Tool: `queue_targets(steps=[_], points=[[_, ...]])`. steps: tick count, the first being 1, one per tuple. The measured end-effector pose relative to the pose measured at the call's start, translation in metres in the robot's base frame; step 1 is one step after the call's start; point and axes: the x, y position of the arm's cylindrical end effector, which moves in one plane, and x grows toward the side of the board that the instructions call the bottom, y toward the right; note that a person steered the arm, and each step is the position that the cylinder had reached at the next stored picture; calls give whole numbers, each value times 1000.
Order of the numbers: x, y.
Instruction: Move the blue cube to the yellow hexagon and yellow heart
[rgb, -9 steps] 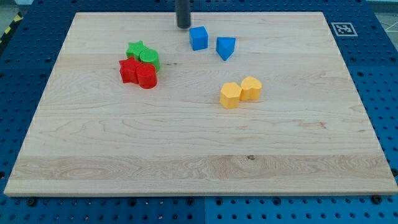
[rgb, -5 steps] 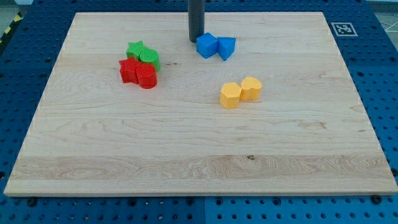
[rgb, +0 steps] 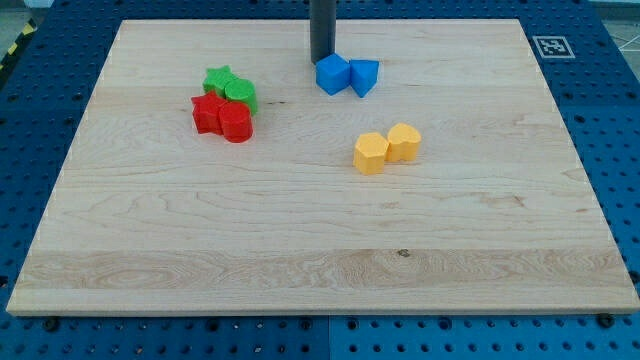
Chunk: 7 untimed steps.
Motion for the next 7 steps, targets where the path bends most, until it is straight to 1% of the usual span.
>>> queue_targets(steps=[1, 3, 5, 7], points=[[23, 8], [66, 46], [85, 60], [98, 60]])
